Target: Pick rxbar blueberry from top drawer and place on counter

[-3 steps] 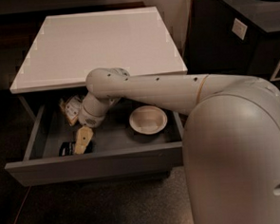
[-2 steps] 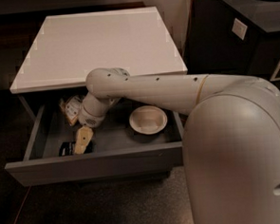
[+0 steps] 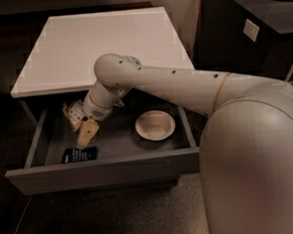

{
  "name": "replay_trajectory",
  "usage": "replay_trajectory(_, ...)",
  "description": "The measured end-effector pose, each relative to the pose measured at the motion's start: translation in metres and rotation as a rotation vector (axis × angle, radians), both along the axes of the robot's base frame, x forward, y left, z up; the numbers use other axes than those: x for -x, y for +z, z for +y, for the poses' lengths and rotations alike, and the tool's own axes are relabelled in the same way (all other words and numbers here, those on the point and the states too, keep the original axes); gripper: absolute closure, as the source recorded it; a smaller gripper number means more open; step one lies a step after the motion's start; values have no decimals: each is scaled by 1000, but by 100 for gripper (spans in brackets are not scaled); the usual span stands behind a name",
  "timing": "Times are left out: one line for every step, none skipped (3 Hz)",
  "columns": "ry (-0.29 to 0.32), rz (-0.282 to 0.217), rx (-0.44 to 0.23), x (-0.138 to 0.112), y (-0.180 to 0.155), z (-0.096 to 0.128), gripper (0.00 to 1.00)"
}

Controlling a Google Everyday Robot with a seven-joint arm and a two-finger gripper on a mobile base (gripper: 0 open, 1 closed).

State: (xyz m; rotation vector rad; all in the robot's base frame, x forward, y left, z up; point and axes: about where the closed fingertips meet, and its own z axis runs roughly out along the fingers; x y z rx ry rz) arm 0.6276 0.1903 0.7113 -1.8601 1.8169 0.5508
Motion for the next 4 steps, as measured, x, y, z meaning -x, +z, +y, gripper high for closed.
replay_trajectory(8,-10,-29,-5,24,-3,32)
replay_trajectory(26,25,-26,-1,13,4,60)
replay_trajectory(40,65,8,4,-14,13,38)
replay_trajectory(51,86,53,12,-38,21,7)
